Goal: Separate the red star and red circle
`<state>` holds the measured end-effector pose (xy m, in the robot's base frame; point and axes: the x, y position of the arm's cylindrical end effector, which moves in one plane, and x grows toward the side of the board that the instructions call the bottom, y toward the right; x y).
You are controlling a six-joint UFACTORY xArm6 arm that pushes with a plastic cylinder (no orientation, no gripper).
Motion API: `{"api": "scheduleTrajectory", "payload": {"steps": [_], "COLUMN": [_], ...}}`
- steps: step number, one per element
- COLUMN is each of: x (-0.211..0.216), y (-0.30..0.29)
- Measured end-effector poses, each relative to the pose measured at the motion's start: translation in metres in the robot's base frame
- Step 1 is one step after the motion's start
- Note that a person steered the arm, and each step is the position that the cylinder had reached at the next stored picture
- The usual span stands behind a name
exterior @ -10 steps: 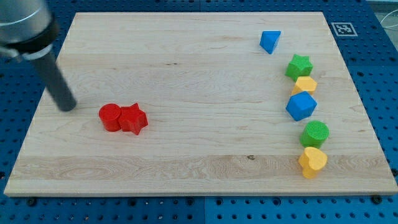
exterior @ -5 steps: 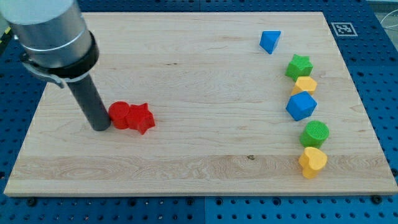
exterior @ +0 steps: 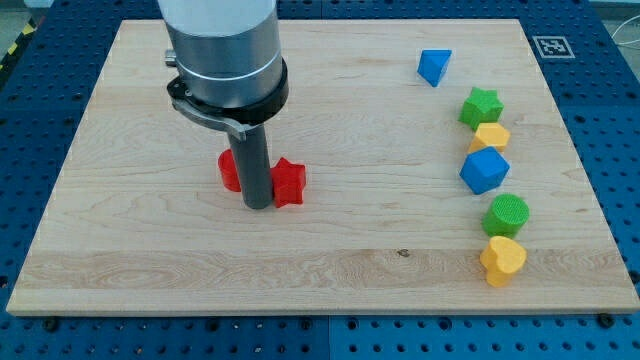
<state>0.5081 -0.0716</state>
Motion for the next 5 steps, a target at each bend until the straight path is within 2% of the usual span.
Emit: {"api": "scheduleTrajectory", "payload": {"steps": [3,5], "x": [-0.02,-0.021], "y": [0.012,0.081]}}
